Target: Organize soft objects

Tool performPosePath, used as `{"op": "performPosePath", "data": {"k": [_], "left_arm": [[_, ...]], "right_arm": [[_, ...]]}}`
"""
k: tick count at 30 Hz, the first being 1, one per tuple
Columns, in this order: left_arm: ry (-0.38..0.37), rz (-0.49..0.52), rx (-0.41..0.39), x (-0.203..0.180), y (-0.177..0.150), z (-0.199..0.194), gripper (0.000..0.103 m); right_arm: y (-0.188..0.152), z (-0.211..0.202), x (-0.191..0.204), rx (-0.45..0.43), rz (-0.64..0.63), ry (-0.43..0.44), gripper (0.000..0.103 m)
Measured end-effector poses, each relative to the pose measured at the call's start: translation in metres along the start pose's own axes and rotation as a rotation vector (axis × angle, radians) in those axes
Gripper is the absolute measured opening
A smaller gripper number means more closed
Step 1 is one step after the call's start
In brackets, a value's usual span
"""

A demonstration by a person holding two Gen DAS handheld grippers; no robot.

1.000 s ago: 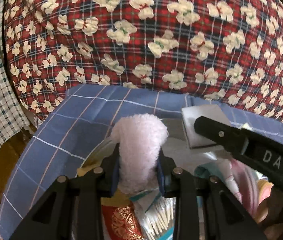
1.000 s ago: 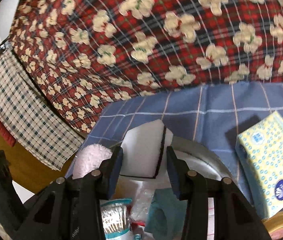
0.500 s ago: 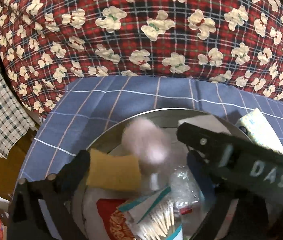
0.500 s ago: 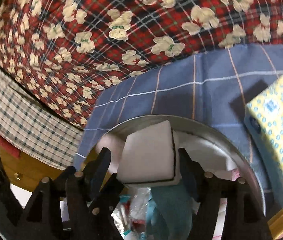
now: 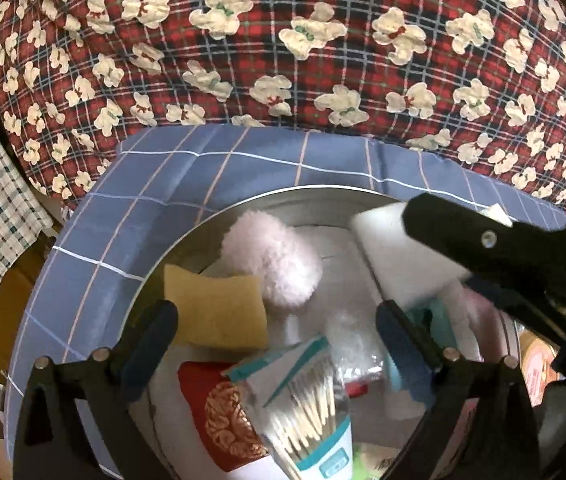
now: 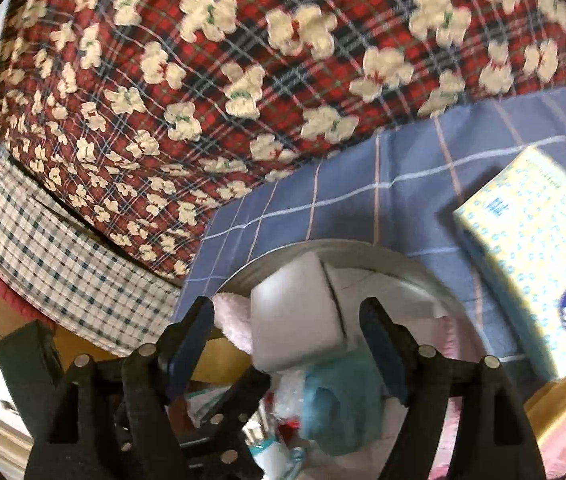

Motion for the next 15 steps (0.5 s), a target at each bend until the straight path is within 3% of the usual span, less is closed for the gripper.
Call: {"op": "performPosePath", "data": {"k": [7,10,15], "left_arm": [[0.039,0.027,-0.028,0.003,-0.009,-0.008,0.101],[0.07,0.023,-0.061,0.008,-0.012,-0.013,0.101],[0.091,0.007,-0.114,0.011,-0.015,-0.024,0.101]], "right_arm": [[0.003,-0.026,-0.006,-0.194,-0.116,-0.078,0.077],[0.001,-0.035,0.0,-0.251,-0.182,-0.074,0.077],[-0.003,-0.066,0.015,-0.429,-0.303,-0.08,0.077]]}}
Point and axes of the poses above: each gripper's, at about its wrist camera, not at the fingertips, and z roughly the way its jaws point, x to its left, y to its top, the point moved 9 cm from there along z, roughly the way its jaws point, and after that the axes turned 9 degrees about -y, right-handed, at the moved point
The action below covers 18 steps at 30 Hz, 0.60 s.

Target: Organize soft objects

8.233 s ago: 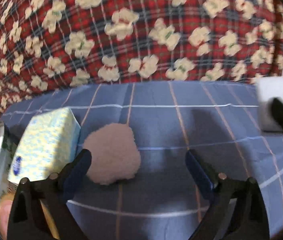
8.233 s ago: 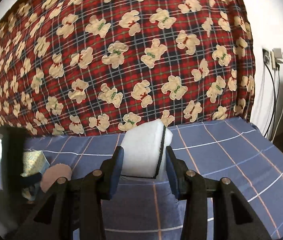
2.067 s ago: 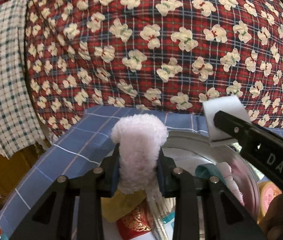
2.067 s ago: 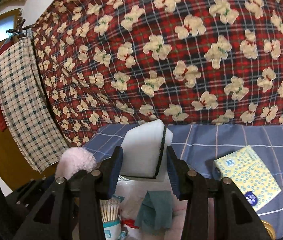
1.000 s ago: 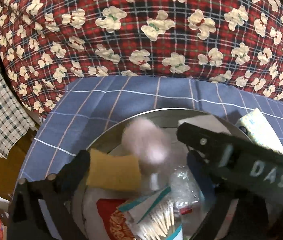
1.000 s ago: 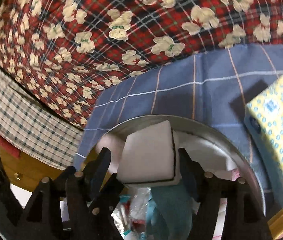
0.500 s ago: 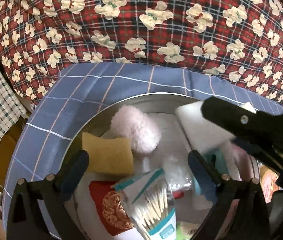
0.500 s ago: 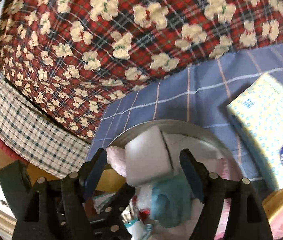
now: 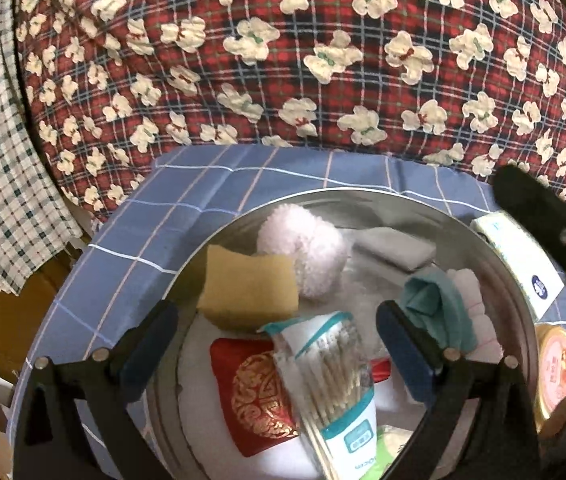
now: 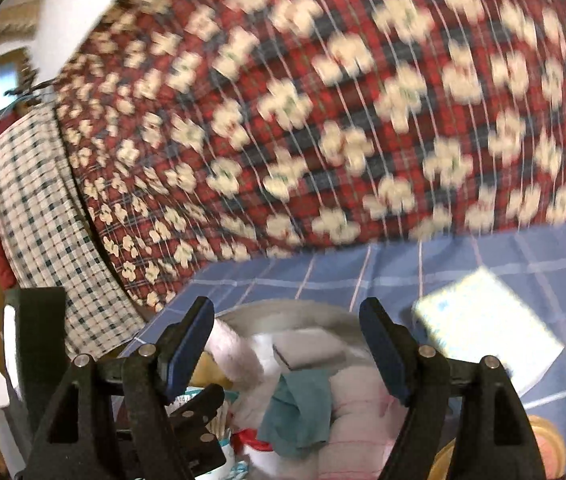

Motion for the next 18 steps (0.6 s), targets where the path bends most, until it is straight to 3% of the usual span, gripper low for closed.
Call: {"op": "performPosePath", "data": {"k": [5,14,18], "left_arm": [[0.033,0.004,-0.042,0.0,-0.005,-0.004,0.101],[0.048,-0.065,-0.263,0.008,-0.005,-0.039,0.101],[0.057,-0.076,-0.319,0.012,-0.012,-0.046,0.101]], "right_arm": [[0.001,-0.024,0.0,-0.145,-0.039,-0.033,0.078],[-0.011,-0.038,0.0,-0.196,-0.096,-0.035,0.08],[-0.014,-0.047,-0.004,-0.219,-0.074,-0.028,0.081]]}}
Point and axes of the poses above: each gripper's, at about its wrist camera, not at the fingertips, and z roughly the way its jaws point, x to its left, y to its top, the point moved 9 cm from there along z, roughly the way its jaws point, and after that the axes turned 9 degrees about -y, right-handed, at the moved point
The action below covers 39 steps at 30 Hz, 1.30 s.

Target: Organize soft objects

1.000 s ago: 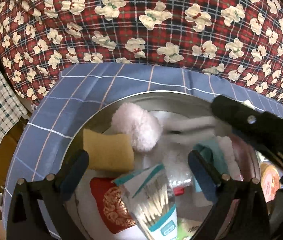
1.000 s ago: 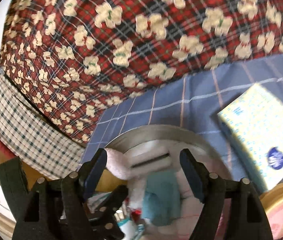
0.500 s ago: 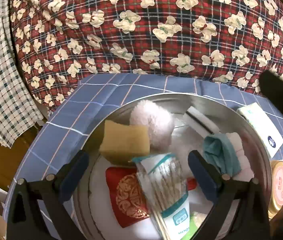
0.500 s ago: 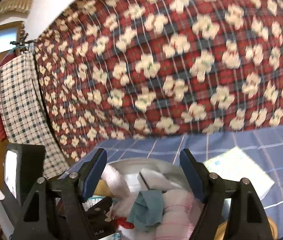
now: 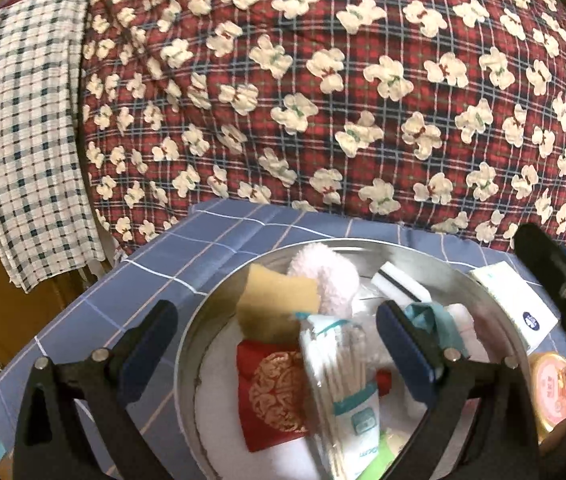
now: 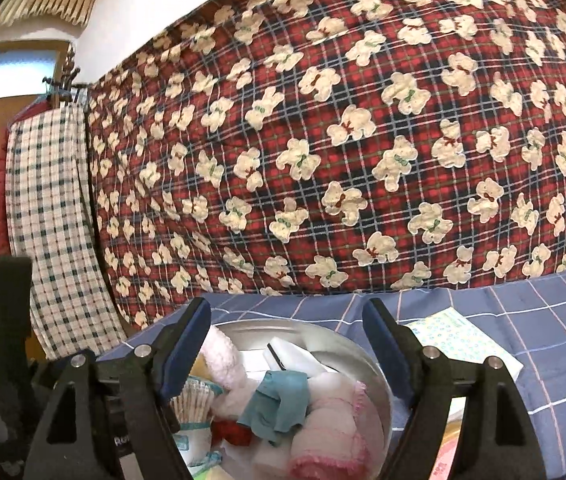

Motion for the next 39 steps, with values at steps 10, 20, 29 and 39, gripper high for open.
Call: {"op": "performPosePath", "data": {"k": [10,20,29,39], "left_arm": [[0.031,0.036,-0.177,-0.002,0.001,-0.029,0.102],[0.041,0.047,-0.221,-0.008,-0.013,-0.039,0.103],[0.046,0.041,-0.229,-0.011,-0.015,-0.043,0.103],[0.047,0.052,-0.23,-0.014,-0.017,-0.046,0.103]], "right_arm": [[-0.003,-0.018,-0.004,-0.075,-0.067,-0.053,0.087],[0.0,-0.038,-0.01,-0.162,-0.109,-0.1,0.089],[0.0,-0.041,-0.009,-0.173,-0.114,-0.097,0.091],[0.0,-0.044,-0.017,-0.177,-0.084,-0.107,0.091]]}}
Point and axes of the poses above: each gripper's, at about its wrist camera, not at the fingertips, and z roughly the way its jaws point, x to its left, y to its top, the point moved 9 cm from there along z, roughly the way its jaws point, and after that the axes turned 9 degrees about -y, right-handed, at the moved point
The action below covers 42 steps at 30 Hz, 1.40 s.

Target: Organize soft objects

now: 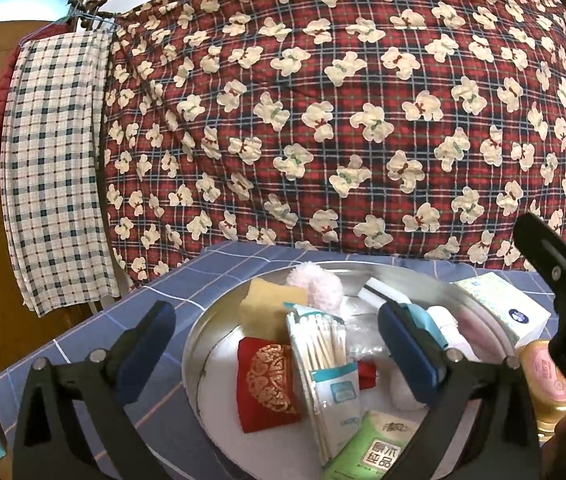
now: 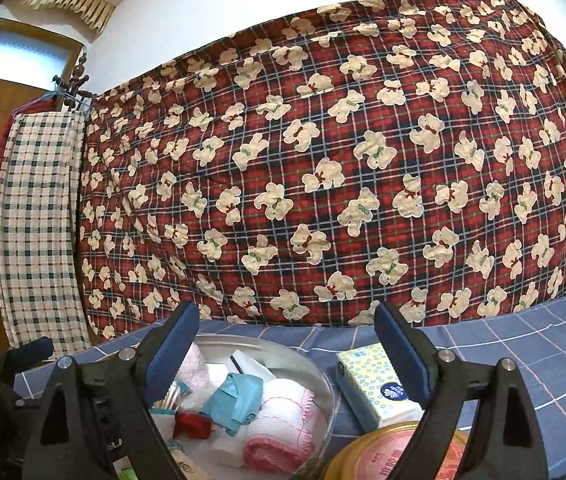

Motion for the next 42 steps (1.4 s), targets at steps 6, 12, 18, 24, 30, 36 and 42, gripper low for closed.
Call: {"op": "performPosePath", "data": {"k": [6,12,18,24,30,36,42], "left_arm": [[0.007,0.005,-0.001,-0.0013,-0.0021,-0.0026,0.103],[0.013,0.0,0.002,-0.0011,-0.0028,-0.005,0.103],[0.008,0.005,0.005,-0.0022,-0.0037,-0.0054,0.103],[0.012,0.0,0.007,-0.0022,-0.0039,-0.0052,0.103],[0.014,-0.001,0.007,-0.0016,-0.0035,-0.005,0.103],[0.032,0.002,0.013,-0.0005,-0.0052,-0.0058,0.103],[0.033,0.001,0.015,-0.0006,-0.0043,-0.0044,0.103]], "right_arm": [[0.0022,-0.0049,-0.0024,-0.011,0.004,-0.003,0.091],[0.0023,-0.0051,-0.0059,-0.007,0.01,-0.009,0.091],[0.0022,-0.0046,-0.0062,-0.005,0.009,-0.007,0.091],[0.0022,-0.0048,-0.006,-0.006,0.01,-0.009,0.092],[0.0023,-0.005,-0.0057,-0.007,0.009,-0.009,0.092],[0.0024,-0.005,-0.0064,-0.006,0.01,-0.009,0.092],[0.0025,-0.0047,-0.0066,-0.006,0.01,-0.008,0.092]]}}
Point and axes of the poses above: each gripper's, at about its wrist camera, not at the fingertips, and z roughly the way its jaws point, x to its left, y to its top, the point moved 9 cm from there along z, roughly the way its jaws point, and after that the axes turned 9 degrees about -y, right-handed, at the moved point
